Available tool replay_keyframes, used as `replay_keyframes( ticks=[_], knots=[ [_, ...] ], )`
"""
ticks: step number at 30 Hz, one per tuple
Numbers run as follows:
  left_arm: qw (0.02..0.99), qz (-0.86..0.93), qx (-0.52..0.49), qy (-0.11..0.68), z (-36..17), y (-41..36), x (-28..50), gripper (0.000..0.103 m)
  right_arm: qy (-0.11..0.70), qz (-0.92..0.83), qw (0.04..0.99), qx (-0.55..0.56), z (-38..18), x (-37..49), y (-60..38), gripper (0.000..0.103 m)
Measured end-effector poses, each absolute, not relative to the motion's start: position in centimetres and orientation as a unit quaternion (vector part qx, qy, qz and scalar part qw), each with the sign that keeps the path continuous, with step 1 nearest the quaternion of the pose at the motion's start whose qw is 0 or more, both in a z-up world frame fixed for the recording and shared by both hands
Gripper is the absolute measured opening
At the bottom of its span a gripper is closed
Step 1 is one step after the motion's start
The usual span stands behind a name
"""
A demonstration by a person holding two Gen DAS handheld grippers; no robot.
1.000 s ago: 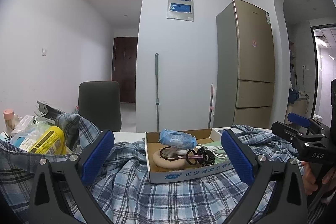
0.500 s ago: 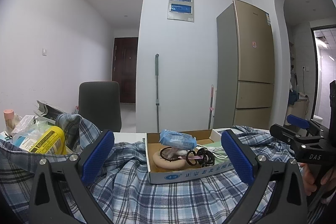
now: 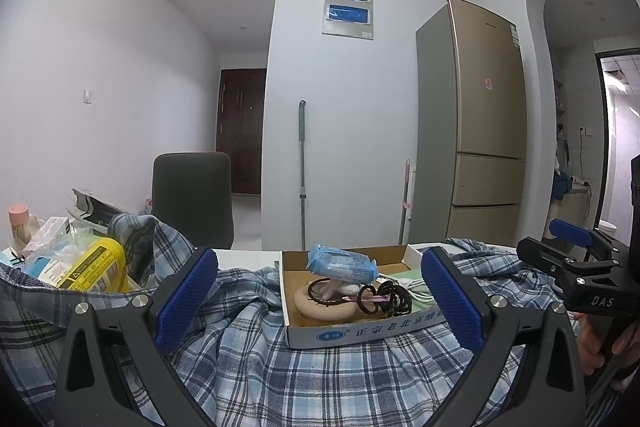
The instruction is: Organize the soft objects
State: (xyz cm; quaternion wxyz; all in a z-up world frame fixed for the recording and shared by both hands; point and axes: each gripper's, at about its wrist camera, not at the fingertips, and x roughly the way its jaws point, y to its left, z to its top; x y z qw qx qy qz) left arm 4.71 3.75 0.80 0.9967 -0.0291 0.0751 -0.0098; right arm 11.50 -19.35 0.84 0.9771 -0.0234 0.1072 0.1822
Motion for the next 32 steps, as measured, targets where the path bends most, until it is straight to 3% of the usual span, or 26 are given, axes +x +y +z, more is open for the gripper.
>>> replay_keyframes(
  ticks=[32],
  knots=[
    [0.997, -0.009, -0.033, 0.076, 0.83, 3.77, 4.68, 0.103, 0.106, 0.183, 0.977, -0.024, 0.75, 11.52, -19.35, 0.103]
  ],
)
